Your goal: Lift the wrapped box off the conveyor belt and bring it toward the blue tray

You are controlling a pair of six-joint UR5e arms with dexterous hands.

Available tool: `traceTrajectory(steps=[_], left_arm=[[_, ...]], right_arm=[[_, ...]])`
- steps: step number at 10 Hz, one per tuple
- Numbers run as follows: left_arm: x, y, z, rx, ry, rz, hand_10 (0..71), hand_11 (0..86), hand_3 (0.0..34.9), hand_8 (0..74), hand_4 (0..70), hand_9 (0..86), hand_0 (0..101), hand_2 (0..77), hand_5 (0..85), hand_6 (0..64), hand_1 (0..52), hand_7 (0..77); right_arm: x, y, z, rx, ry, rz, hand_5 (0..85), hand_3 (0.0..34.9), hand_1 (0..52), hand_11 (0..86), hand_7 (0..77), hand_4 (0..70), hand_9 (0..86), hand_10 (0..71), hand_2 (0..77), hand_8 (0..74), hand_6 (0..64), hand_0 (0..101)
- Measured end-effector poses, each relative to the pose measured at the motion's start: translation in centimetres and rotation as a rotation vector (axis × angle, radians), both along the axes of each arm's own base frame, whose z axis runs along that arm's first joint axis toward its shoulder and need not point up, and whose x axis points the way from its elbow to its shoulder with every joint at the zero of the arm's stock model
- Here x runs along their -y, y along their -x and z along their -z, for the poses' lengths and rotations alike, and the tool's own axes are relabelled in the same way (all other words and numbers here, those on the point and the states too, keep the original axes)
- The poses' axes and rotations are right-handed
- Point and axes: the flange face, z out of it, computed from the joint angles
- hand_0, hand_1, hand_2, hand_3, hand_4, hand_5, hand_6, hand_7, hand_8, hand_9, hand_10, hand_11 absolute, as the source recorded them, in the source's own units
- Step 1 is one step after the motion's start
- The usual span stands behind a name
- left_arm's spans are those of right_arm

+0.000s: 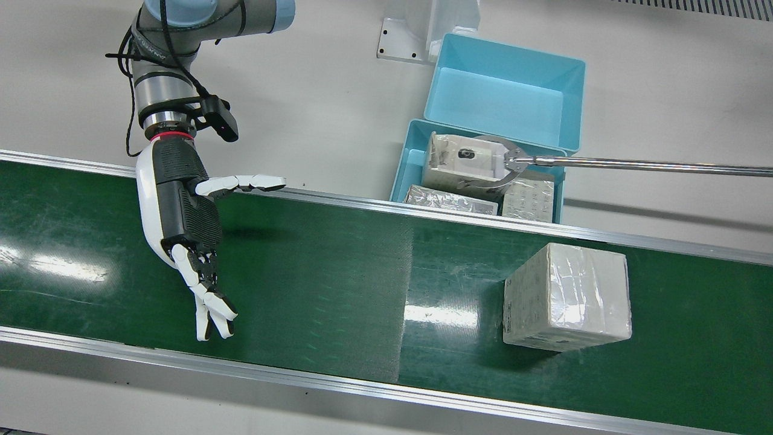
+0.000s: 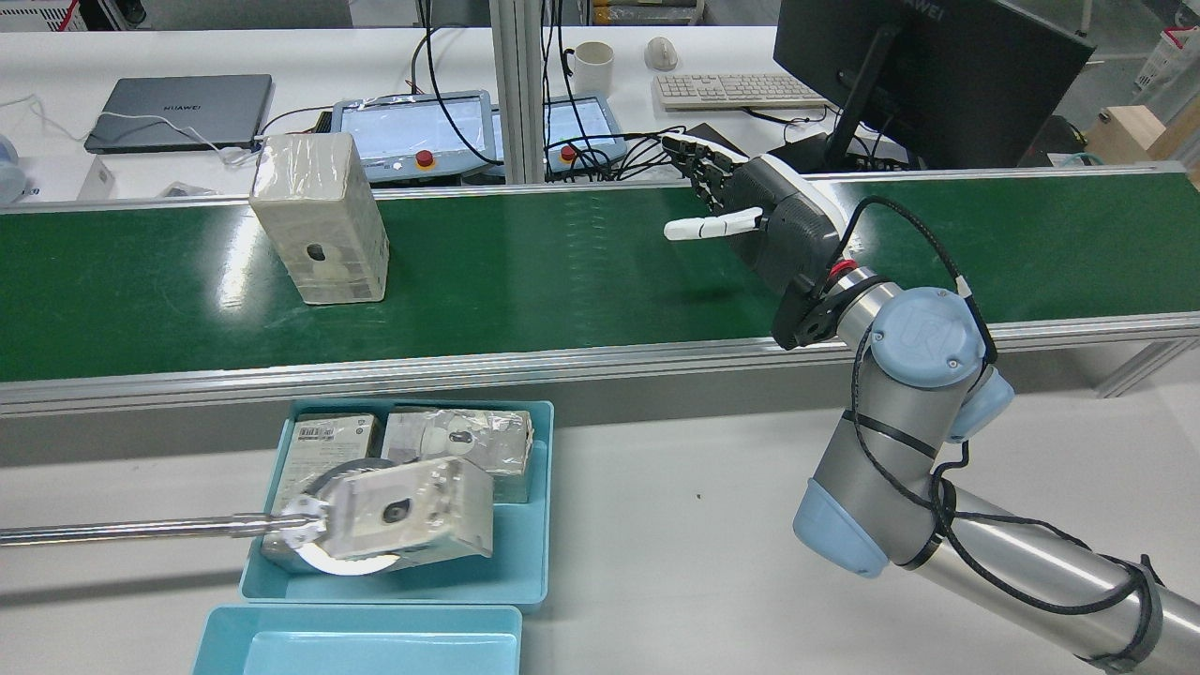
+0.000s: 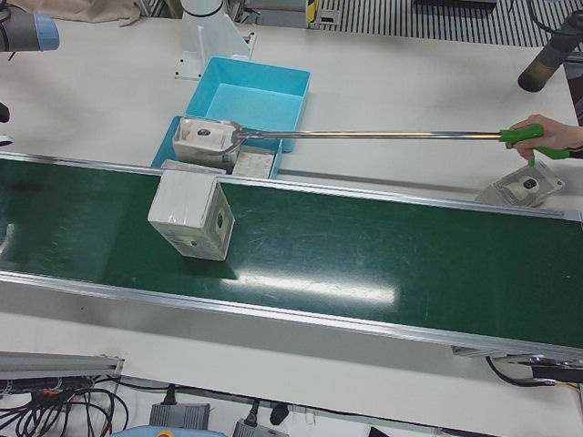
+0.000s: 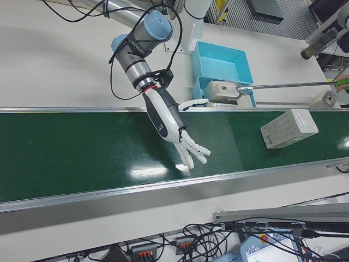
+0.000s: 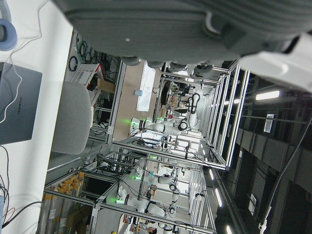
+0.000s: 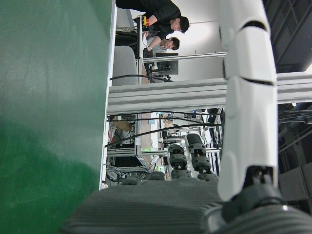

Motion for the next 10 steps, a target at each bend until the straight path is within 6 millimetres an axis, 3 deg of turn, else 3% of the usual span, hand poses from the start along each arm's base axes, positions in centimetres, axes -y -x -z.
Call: traceTrajectory(steps=[1,2,3,4,7,8,9,10], left_arm=[[0.00,0.00,0.00,0.000,0.000,0.000,0.5,0.5,0.0,0.5,0.0,0.5,0,1.1,1.1,0.5,0.0,0.5],[0.00,0.00,0.00,0.000,0.000,0.000,0.5,0.5,0.0,0.5,0.0,0.0,0,0.5,1.1,0.5,0.0,0.5],[0.00,0.00,0.00,0.000,0.000,0.000,0.5,0.5,0.0,0.5,0.0,0.0,0,0.5,1.1,0.5,0.0,0.5],[0.00,0.00,0.00,0.000,0.000,0.000,0.0,0.5,0.0,0.5,0.0,0.5,0,1.1,1.1,0.5,0.0,0.5],[0.00,0.00,0.00,0.000,0.000,0.000,0.5,0.5,0.0,0.5,0.0,0.5,0,0.5,1.1,0.5,0.0,0.5],[0.00,0.00,0.00,0.000,0.000,0.000,0.5,0.5,0.0,0.5,0.0,0.0,0,1.1,1.1,0.5,0.0,0.5],[0.00,0.00,0.00,0.000,0.000,0.000,0.5,0.5,0.0,0.5,0.0,0.0,0,1.1,1.1,0.5,0.0,0.5],[0.00,0.00,0.00,0.000,0.000,0.000,0.5,0.5,0.0,0.5,0.0,0.0,0,1.1,1.1,0.5,0.0,0.5]], right_arm=[[0.03,-0.08,0.08,0.000,-0.002,-0.001,14.7,0.0,17.5,0.5,2.2,8.7,2.7,0.0,11.4,0.0,2.2,48],[0.07,-0.18,0.18,0.000,-0.004,-0.003,14.7,0.0,24.0,0.5,2.2,8.7,2.7,0.0,21.8,0.0,2.2,51],[0.10,-0.28,0.21,-0.001,-0.005,-0.004,14.7,0.0,21.8,0.5,2.2,8.7,2.7,0.0,22.9,0.0,2.2,52],[0.14,-0.34,0.14,-0.003,-0.004,-0.006,14.7,0.0,17.5,0.5,2.2,8.7,2.7,0.0,15.8,0.0,2.2,50],[0.20,-0.30,-0.14,-0.010,-0.001,-0.006,14.7,0.0,16.4,0.5,2.2,9.8,2.7,0.0,10.9,0.0,2.2,49],[0.21,-0.27,-0.19,-0.011,0.000,-0.006,14.7,0.0,13.1,0.5,2.2,9.8,2.7,0.0,3.3,0.0,2.7,48],[0.21,-0.25,-0.21,-0.011,0.000,-0.006,14.7,0.0,17.5,0.5,2.2,9.8,2.7,0.0,9.3,0.0,2.7,48],[0.17,-0.15,-0.21,-0.012,-0.001,-0.005,14.7,0.0,17.5,0.5,2.2,9.8,2.7,0.0,9.3,0.0,2.7,48]])
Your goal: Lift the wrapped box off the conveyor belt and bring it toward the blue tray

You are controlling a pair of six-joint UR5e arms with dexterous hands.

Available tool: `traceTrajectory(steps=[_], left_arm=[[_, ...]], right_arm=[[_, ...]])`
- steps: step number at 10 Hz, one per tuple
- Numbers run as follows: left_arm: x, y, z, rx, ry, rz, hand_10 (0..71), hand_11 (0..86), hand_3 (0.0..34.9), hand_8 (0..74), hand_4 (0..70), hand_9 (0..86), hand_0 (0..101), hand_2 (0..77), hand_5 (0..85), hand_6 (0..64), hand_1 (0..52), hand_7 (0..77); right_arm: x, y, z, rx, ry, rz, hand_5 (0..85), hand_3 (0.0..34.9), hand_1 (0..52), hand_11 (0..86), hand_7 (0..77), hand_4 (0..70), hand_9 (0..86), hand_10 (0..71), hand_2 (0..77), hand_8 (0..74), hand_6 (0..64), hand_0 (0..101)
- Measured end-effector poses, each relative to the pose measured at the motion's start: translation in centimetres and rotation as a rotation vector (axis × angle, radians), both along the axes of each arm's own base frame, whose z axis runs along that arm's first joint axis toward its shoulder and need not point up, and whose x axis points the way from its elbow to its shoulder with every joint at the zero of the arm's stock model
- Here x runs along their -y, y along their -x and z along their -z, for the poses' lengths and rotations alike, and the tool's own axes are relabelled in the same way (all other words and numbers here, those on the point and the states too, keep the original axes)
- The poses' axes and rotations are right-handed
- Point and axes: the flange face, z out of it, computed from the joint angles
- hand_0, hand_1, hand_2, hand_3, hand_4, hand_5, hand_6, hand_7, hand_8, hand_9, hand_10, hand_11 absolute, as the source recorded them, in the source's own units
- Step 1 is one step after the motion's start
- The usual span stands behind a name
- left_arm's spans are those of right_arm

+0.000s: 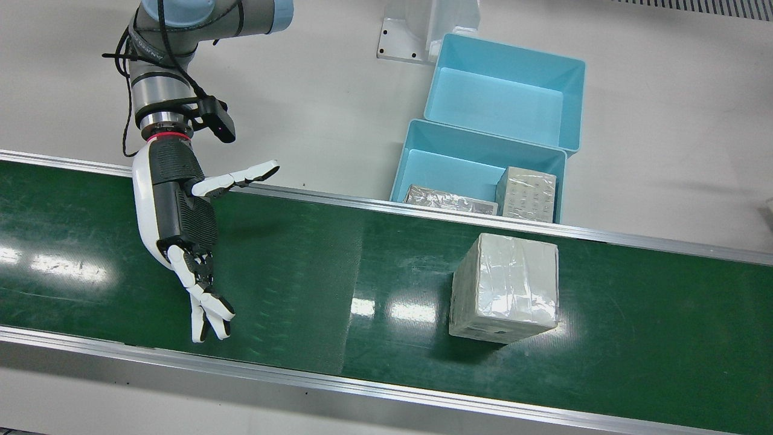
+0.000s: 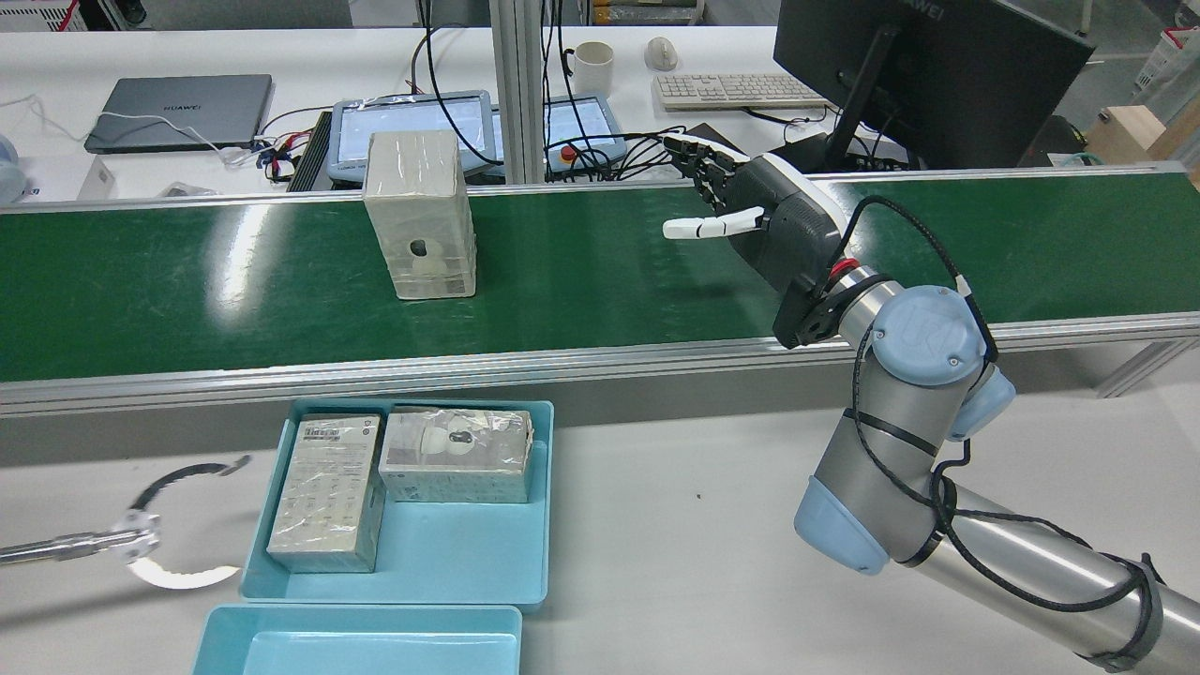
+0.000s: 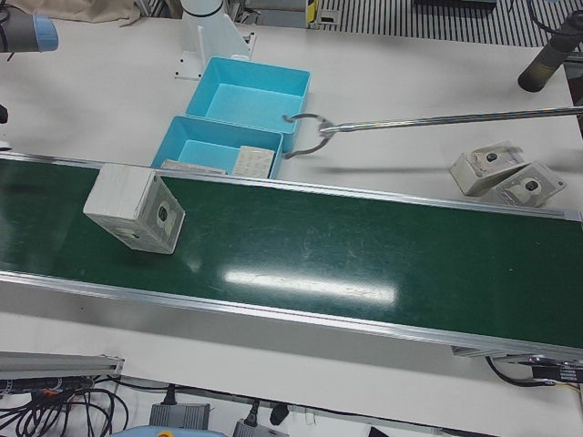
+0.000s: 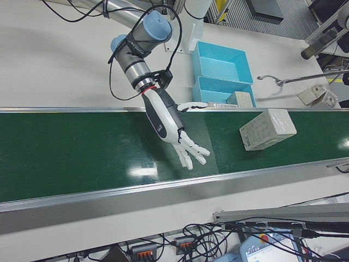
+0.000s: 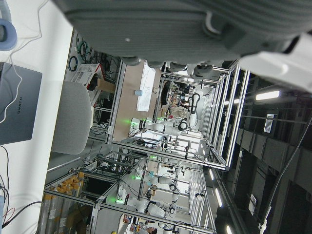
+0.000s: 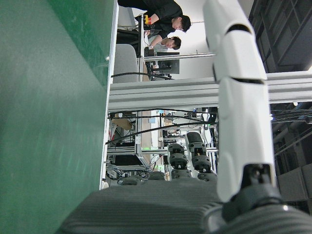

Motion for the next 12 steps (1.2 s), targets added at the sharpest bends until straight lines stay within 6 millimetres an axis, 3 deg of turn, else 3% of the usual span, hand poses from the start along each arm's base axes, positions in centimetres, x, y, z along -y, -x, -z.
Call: traceTrajectory(steps=[1,2,3,4,5,7,11,12], left_arm=[[0.0,0.0,0.0,0.000,0.000,0.000,0.5,0.5,0.0,0.5,0.0,0.0,0,1.1,1.1,0.5,0.0,0.5],[0.0,0.0,0.0,0.000,0.000,0.000,0.5,0.5,0.0,0.5,0.0,0.5,0,0.5,1.1,0.5,0.0,0.5],[0.0,0.0,0.0,0.000,0.000,0.000,0.5,0.5,0.0,0.5,0.0,0.5,0,1.1,1.1,0.5,0.0,0.5],[0.0,0.0,0.0,0.000,0.000,0.000,0.5,0.5,0.0,0.5,0.0,0.5,0,1.1,1.1,0.5,0.0,0.5],[0.0,0.0,0.0,0.000,0.000,0.000,0.5,0.5,0.0,0.5,0.0,0.0,0,0.5,1.1,0.5,0.0,0.5],[0.0,0.0,0.0,0.000,0.000,0.000,0.5,0.5,0.0,0.5,0.0,0.0,0,1.1,1.1,0.5,0.0,0.5],[0.0,0.0,0.0,0.000,0.000,0.000,0.5,0.5,0.0,0.5,0.0,0.5,0,1.1,1.1,0.5,0.0,0.5],[0.0,0.0,0.0,0.000,0.000,0.000,0.5,0.5,0.0,0.5,0.0,0.5,0,1.1,1.1,0.5,0.0,0.5]], right_arm=[[-0.1,0.2,0.0,-0.001,0.000,0.003,14.7,0.0,20.2,0.5,2.2,9.8,2.7,0.0,14.7,0.0,2.7,50],[-0.1,0.3,-0.1,-0.001,0.002,0.005,14.7,0.0,20.2,0.5,2.2,9.8,2.7,0.0,14.7,0.0,2.7,50],[0.0,0.0,0.0,0.003,-0.002,-0.001,14.7,0.0,14.7,0.5,2.2,9.8,2.2,0.0,12.0,0.0,2.2,49],[0.4,-0.7,0.2,0.004,-0.010,-0.014,13.6,0.1,13.6,0.5,2.2,9.8,2.2,0.0,6.5,0.0,2.2,49],[0.9,-1.9,0.5,-0.004,-0.021,-0.036,14.2,0.0,19.1,0.5,2.2,9.8,2.2,0.0,14.2,0.0,0.5,48],[1.4,-3.0,0.7,-0.018,-0.032,-0.060,15.8,0.0,17.5,0.5,2.2,9.8,1.6,0.0,13.1,0.0,1.6,49],[0.8,-0.8,-0.4,-0.030,-0.013,-0.024,13.6,0.0,14.7,0.5,2.2,7.1,1.6,0.0,7.6,0.0,1.1,48],[0.7,-0.6,-0.5,-0.029,-0.010,-0.020,13.6,0.1,15.3,0.5,2.2,3.3,1.6,0.0,7.6,0.0,1.1,48]])
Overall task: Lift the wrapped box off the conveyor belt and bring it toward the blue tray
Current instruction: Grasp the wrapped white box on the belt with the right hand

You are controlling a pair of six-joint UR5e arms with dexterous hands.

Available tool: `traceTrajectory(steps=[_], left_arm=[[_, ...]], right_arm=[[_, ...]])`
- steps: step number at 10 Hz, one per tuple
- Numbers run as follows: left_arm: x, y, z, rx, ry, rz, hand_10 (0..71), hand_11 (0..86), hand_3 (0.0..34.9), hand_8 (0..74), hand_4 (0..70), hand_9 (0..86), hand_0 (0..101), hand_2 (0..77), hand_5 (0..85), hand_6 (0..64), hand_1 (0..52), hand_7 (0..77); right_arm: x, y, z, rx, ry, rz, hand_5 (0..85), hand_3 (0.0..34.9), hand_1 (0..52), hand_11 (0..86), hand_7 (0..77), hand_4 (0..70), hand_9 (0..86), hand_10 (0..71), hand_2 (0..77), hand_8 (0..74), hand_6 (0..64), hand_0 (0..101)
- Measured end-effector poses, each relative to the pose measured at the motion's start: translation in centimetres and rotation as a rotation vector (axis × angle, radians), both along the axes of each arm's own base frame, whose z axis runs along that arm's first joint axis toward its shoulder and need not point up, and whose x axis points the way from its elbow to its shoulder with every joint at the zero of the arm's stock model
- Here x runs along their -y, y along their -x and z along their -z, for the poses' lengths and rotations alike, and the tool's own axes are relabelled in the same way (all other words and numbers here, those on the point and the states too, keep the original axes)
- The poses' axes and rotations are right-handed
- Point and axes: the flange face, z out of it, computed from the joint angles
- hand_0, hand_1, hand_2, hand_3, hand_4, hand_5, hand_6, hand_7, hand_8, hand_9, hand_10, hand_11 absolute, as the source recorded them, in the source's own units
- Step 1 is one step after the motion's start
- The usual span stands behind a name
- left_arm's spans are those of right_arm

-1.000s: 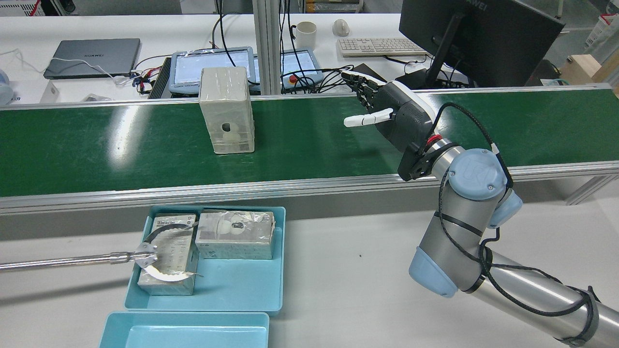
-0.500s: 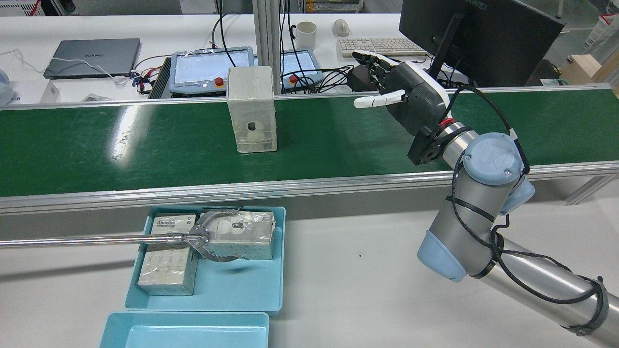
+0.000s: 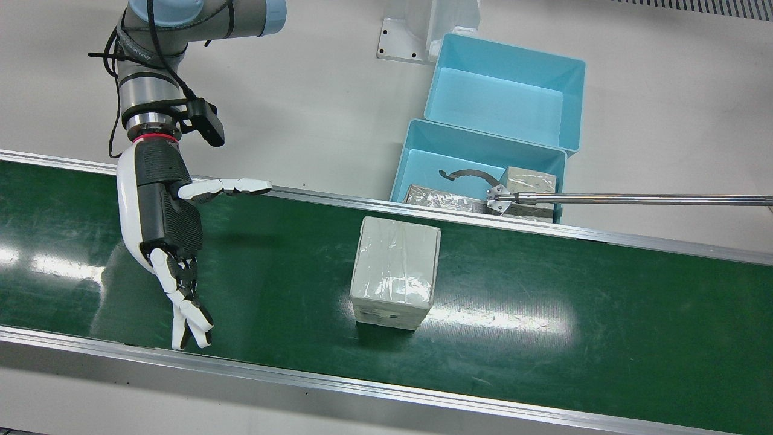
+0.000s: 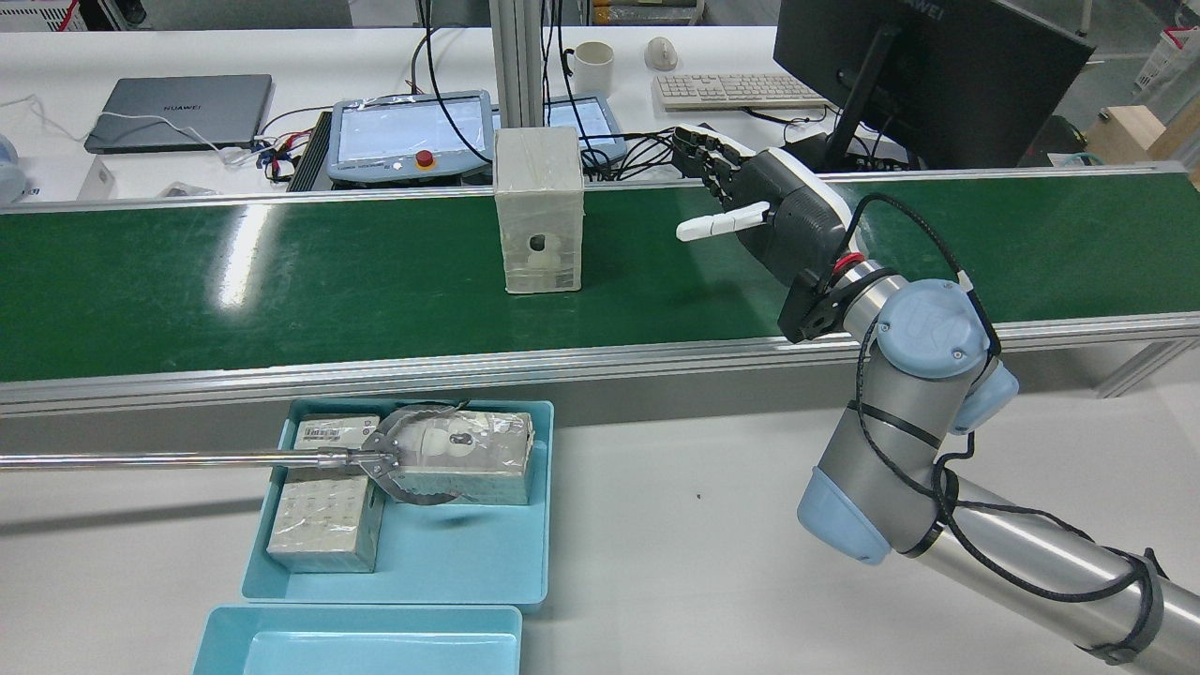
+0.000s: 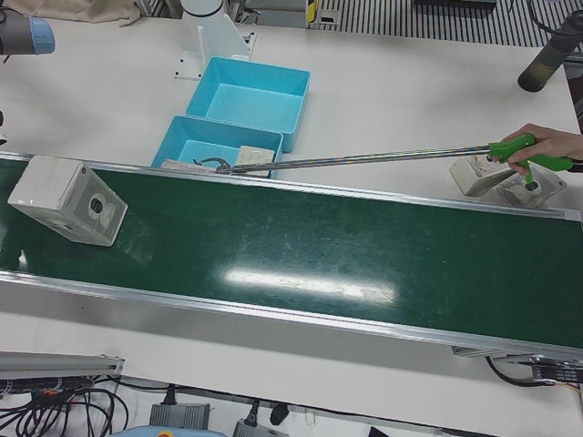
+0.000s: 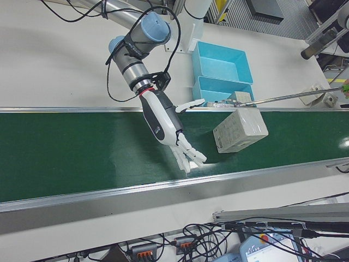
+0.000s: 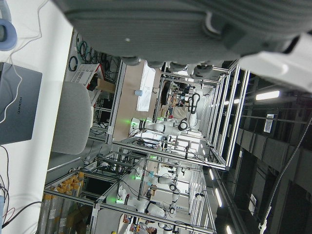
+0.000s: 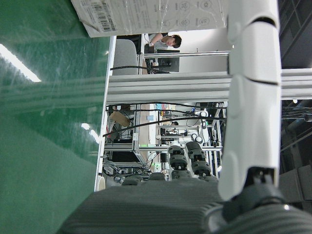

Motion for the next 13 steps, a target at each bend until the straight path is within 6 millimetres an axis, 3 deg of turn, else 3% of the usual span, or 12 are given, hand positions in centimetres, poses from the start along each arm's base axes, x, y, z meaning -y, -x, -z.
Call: traceTrajectory(steps=[3,13], left_arm=[[0.0,0.0,0.0,0.000,0.000,0.000,0.5,0.5,0.0,0.5,0.0,0.0,0,0.5,1.1,0.5,0.0,0.5],[0.0,0.0,0.0,0.000,0.000,0.000,0.5,0.5,0.0,0.5,0.0,0.0,0,1.1,1.1,0.5,0.0,0.5]], right_arm=[[0.0,0.1,0.0,0.000,0.001,0.003,12.0,0.0,18.0,0.5,0.5,4.9,1.6,0.0,9.8,0.0,1.1,49],[0.1,0.9,-1.1,-0.019,0.019,0.013,13.1,0.1,18.0,0.5,1.6,6.5,1.6,0.0,11.4,0.0,1.1,49]])
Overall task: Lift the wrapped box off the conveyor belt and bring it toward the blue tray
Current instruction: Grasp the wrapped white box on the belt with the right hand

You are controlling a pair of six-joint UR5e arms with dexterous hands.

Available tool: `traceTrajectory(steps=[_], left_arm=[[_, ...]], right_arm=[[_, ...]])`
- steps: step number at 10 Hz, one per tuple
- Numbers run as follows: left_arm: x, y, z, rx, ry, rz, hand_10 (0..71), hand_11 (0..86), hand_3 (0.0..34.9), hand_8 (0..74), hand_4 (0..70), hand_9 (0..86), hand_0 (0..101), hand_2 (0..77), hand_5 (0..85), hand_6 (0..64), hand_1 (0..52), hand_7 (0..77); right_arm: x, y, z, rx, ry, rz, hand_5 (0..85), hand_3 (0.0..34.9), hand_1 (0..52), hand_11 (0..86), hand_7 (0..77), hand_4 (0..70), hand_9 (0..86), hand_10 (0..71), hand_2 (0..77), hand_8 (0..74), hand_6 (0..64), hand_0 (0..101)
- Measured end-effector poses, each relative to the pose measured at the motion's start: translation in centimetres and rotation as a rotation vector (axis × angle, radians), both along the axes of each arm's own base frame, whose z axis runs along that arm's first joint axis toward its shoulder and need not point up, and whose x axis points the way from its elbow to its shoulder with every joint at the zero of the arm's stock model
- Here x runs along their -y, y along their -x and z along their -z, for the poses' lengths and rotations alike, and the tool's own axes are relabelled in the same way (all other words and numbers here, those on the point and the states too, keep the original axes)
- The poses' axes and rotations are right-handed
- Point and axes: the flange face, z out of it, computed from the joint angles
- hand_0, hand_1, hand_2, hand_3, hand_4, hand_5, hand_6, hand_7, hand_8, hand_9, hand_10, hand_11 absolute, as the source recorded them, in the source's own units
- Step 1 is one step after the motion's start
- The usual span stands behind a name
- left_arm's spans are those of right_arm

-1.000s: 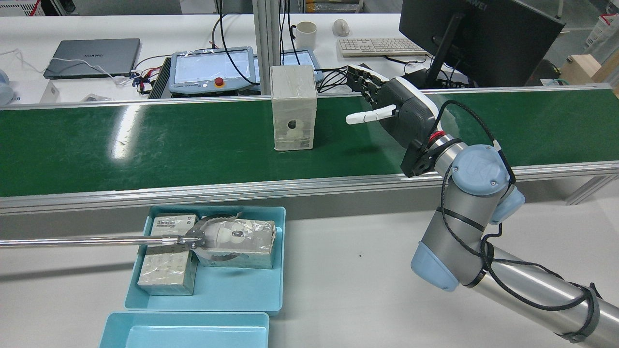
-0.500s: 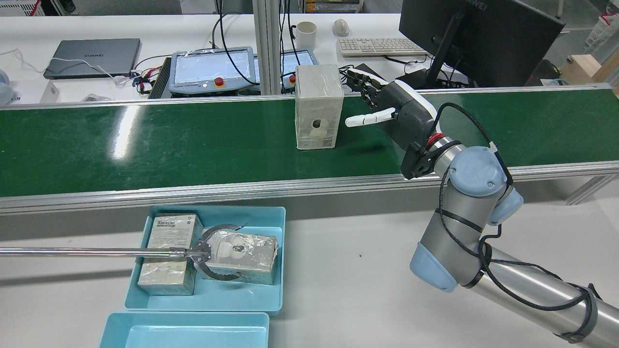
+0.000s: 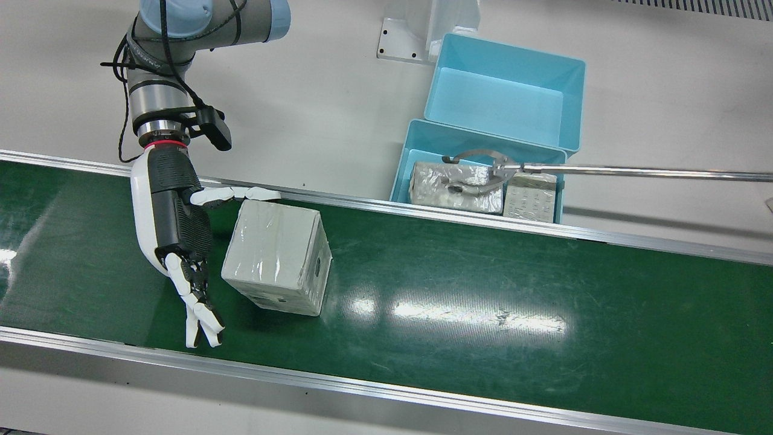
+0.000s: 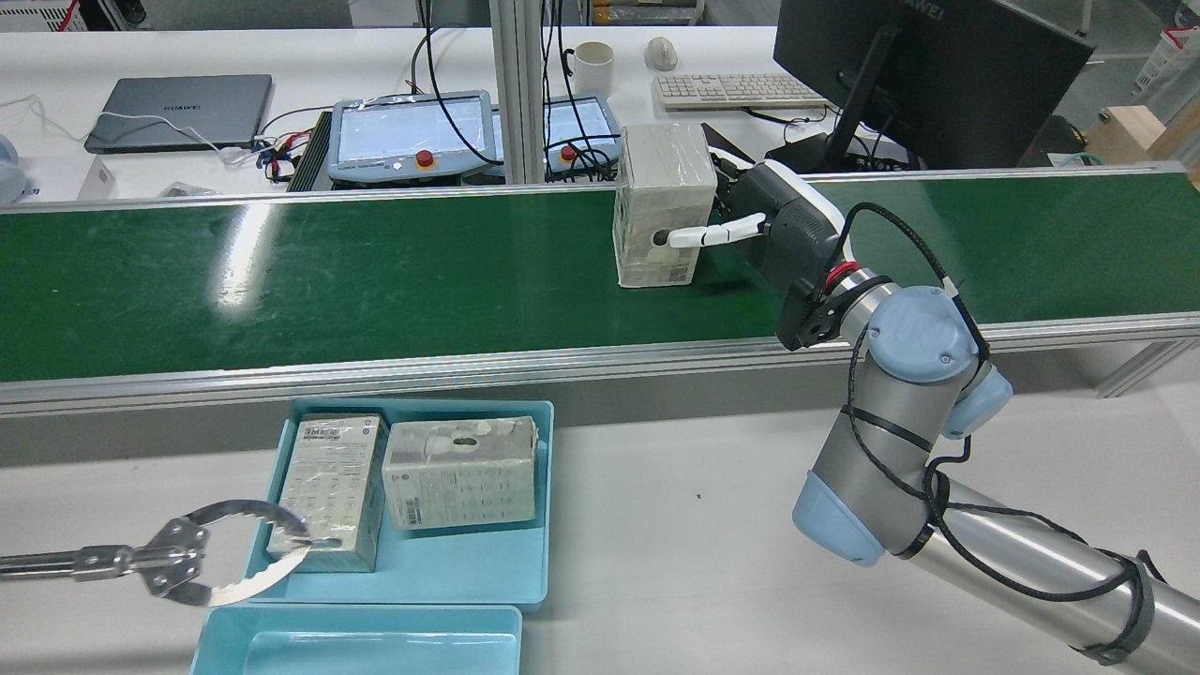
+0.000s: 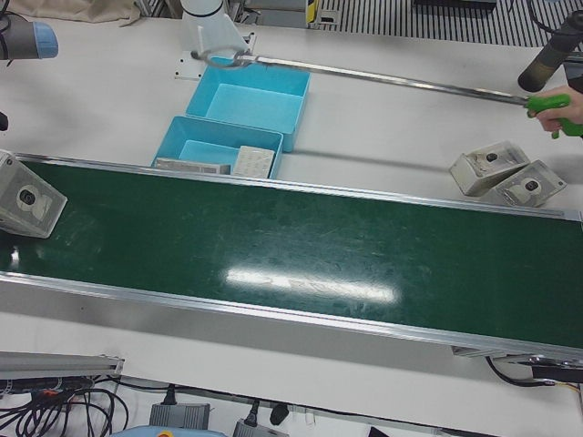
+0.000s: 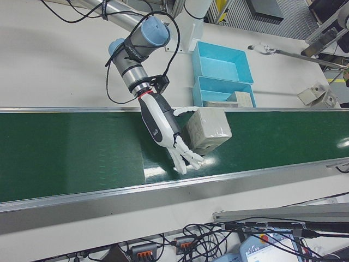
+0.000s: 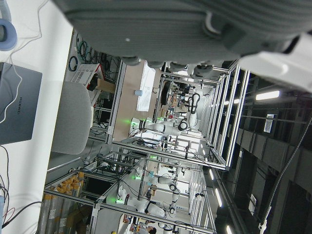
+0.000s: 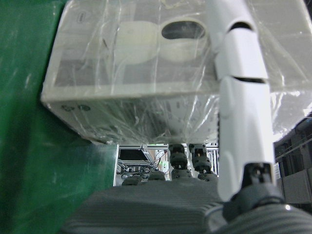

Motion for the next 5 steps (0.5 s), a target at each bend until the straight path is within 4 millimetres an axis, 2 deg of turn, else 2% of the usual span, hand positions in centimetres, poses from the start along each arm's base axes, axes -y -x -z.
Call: traceTrajectory(steps=[1,2,3,4,5], left_arm=[[0.00,0.00,0.00,0.000,0.000,0.000,0.0,0.5,0.0,0.5,0.0,0.0,0,0.5,1.1,0.5,0.0,0.5],[0.00,0.00,0.00,0.000,0.000,0.000,0.5,0.5,0.0,0.5,0.0,0.0,0,1.1,1.1,0.5,0.0,0.5],[0.00,0.00,0.00,0.000,0.000,0.000,0.5,0.5,0.0,0.5,0.0,0.0,0,1.1,1.1,0.5,0.0,0.5],[0.00,0.00,0.00,0.000,0.000,0.000,0.5,0.5,0.0,0.5,0.0,0.5,0,0.5,1.1,0.5,0.0,0.5],[0.00,0.00,0.00,0.000,0.000,0.000,0.5,0.5,0.0,0.5,0.0,0.0,0,0.5,1.1,0.5,0.0,0.5]], right_arm=[[0.03,0.13,-0.11,-0.003,0.002,0.005,14.7,0.0,18.0,0.5,2.2,6.5,1.6,0.0,14.2,0.0,1.1,49],[0.01,0.24,-0.18,-0.007,0.004,0.011,26.7,0.1,24.0,0.5,7.6,8.7,1.6,0.0,21.8,1.1,4.9,50],[0.02,0.38,-0.23,-0.010,0.007,0.015,33.3,0.1,24.0,0.5,15.3,10.9,1.6,0.0,26.2,10.4,11.4,53],[0.09,0.45,-0.28,-0.014,0.009,0.019,37.6,0.5,22.4,0.5,23.5,13.6,10.9,7.1,28.9,19.6,19.1,54],[0.23,0.43,-0.24,-0.017,0.010,0.024,42.5,0.8,16.9,9.3,27.3,19.1,27.8,15.8,32.7,32.2,26.7,56]])
